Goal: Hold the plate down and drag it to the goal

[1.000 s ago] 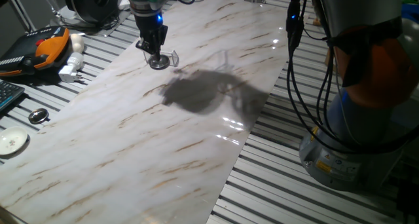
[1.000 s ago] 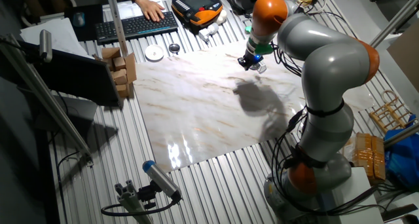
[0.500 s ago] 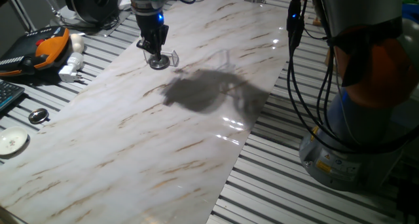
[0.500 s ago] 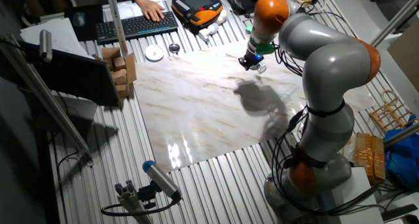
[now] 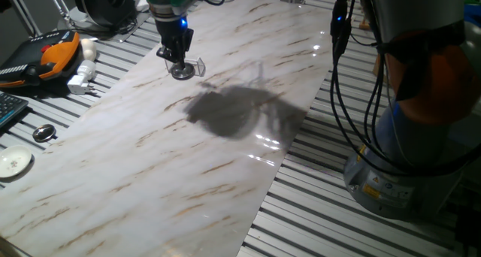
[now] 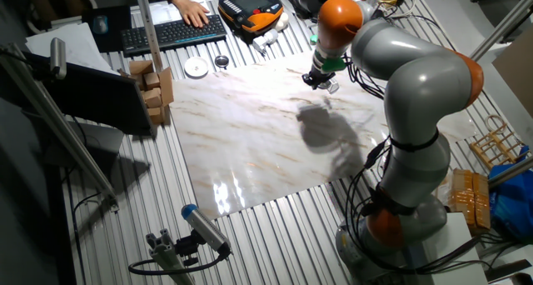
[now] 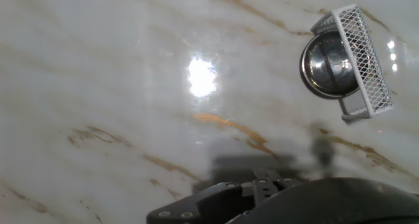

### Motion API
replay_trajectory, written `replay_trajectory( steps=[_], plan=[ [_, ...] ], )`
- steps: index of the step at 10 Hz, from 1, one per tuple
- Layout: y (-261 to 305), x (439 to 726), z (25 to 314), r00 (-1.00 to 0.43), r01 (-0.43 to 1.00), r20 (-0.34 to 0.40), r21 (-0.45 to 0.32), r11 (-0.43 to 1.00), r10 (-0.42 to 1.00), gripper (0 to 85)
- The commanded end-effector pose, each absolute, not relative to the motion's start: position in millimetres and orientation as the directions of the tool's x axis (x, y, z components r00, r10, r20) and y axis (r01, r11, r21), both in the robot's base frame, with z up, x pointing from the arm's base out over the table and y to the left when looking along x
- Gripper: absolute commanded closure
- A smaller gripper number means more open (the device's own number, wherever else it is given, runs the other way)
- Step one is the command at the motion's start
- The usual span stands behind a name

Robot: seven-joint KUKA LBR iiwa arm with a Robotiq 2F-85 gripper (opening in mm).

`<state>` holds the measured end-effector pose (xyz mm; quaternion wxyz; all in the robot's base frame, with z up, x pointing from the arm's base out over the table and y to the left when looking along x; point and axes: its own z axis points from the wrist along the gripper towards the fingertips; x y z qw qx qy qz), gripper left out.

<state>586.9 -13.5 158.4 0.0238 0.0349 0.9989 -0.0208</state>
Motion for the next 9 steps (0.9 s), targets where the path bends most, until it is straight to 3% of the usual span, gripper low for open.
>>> replay_trajectory(
  steps=[1,2,4,7,9],
  plan=[
    [-13.4,586.9,158.0,-0.997,0.067,-0.038,-0.059,0.996,0.065,85.0],
    [-13.4,586.9,158.0,-0.999,0.046,-0.019,-0.045,0.998,0.045,85.0],
    [-13.4,586.9,158.0,-0.999,0.026,0.020,-0.091,0.996,0.028,85.0],
    [-13.4,586.9,158.0,-0.998,0.062,-0.019,-0.003,0.998,0.062,85.0],
    [-12.3,587.0,159.3,-0.999,0.047,0.004,0.006,0.999,0.047,85.0]
  ],
)
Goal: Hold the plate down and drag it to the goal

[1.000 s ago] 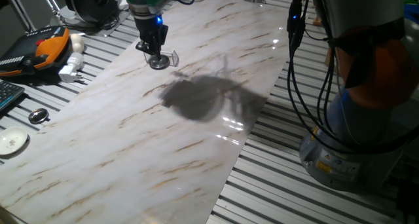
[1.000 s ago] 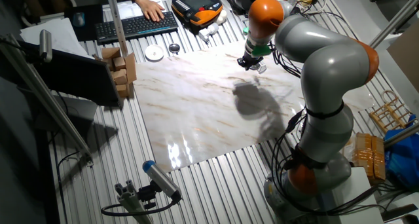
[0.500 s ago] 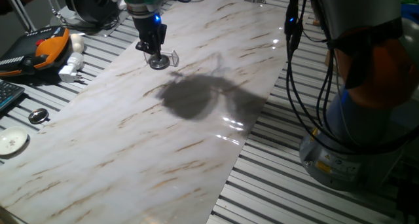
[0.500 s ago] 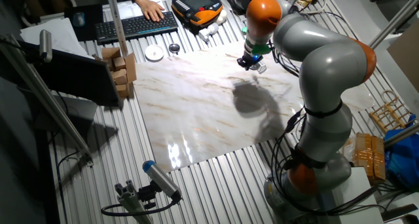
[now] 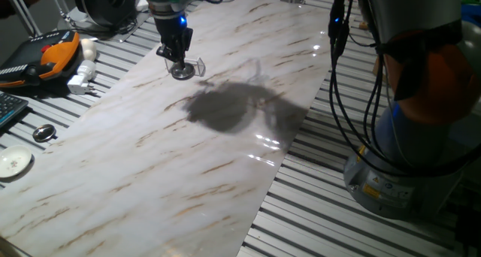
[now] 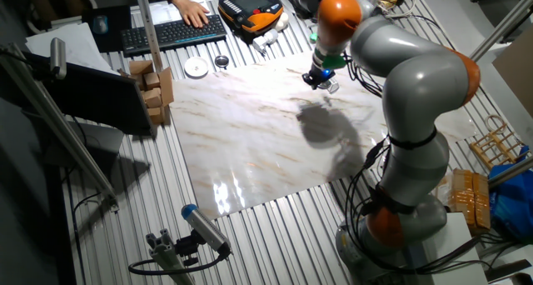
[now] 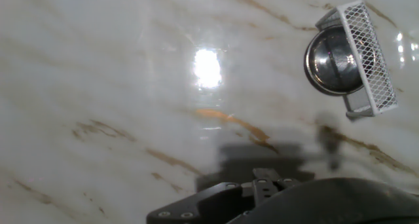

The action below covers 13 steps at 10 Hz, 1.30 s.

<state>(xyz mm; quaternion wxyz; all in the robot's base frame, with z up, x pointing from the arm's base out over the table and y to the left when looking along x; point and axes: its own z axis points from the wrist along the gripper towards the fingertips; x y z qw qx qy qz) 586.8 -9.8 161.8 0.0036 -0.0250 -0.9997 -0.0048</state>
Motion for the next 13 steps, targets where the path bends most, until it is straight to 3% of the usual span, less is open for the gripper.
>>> replay_trajectory(
  steps=[1,3,5,13],
  plan=[
    [-4.7,586.4,165.7,-0.998,0.053,0.019,0.013,0.999,0.053,85.0],
    [11.0,577.5,166.6,-0.999,0.045,-0.014,-0.001,0.999,0.045,85.0],
    [14.1,571.2,172.6,-0.999,0.042,-0.010,0.030,0.999,0.043,85.0],
    [22.8,564.2,177.8,-0.999,0.044,-0.020,0.009,0.999,0.044,85.0]
  ],
)
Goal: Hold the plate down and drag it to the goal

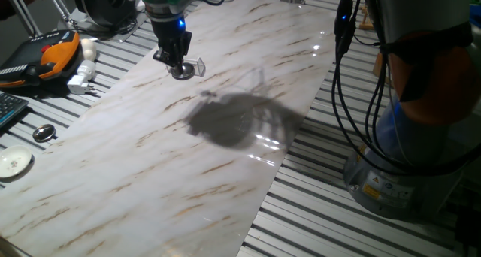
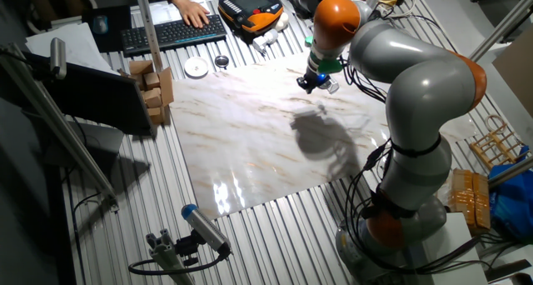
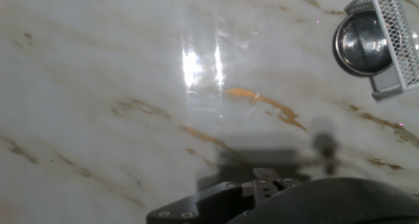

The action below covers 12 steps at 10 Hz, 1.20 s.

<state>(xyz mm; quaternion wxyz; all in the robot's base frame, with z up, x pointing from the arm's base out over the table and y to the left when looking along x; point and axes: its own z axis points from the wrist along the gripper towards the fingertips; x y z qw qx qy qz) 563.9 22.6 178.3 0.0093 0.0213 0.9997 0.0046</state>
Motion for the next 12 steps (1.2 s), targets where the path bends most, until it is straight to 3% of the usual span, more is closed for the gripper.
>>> replay_trajectory(
  steps=[1,12],
  plan=[
    [22.4,563.7,178.7,-0.999,0.042,-0.017,0.010,0.999,0.043,85.0],
    [21.5,563.5,179.0,-0.999,0.044,-0.023,0.016,0.999,0.044,85.0]
  ],
)
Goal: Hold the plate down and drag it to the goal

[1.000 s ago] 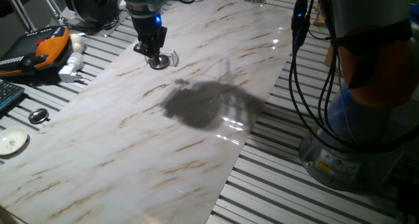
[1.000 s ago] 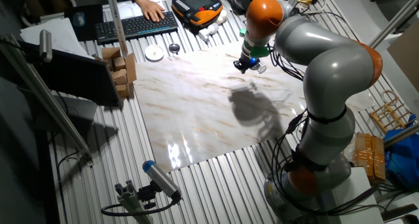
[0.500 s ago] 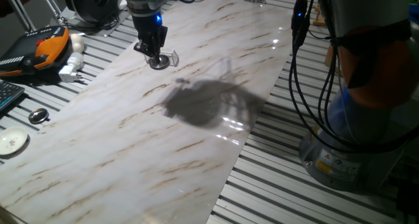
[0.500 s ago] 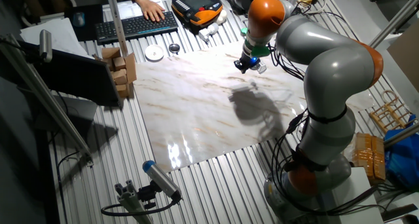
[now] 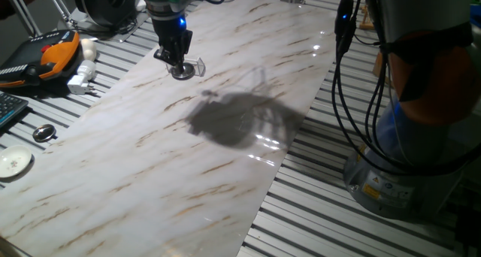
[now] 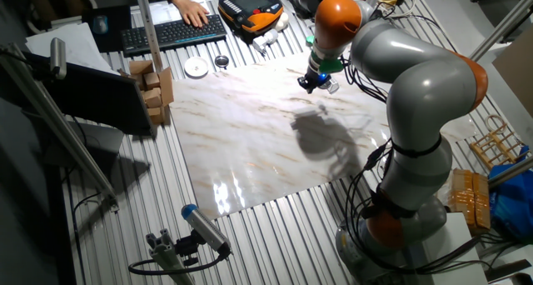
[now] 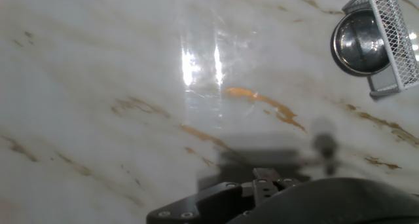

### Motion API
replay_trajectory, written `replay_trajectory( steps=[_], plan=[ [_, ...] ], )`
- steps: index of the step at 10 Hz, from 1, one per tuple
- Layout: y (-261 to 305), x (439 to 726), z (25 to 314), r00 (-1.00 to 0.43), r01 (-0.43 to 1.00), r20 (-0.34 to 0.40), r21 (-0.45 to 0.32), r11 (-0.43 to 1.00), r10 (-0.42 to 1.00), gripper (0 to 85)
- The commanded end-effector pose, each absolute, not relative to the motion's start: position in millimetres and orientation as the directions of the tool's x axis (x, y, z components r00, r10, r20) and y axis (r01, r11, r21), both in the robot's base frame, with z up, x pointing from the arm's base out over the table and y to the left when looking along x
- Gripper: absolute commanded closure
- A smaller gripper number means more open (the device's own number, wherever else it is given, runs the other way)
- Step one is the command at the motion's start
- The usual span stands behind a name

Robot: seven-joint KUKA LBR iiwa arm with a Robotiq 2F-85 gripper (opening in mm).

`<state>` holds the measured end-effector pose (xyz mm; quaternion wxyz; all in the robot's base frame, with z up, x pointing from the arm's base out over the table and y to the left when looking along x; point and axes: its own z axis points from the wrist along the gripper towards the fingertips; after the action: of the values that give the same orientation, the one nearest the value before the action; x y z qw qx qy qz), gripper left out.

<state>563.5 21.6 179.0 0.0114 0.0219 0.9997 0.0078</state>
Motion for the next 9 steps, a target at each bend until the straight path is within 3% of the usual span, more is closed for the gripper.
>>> replay_trajectory(
  steps=[1,9],
  plan=[
    [21.6,563.5,179.1,-0.999,0.042,-0.023,0.015,0.999,0.043,85.0],
    [21.8,564.2,179.3,-0.999,0.036,-0.025,0.012,0.999,0.036,85.0]
  ],
)
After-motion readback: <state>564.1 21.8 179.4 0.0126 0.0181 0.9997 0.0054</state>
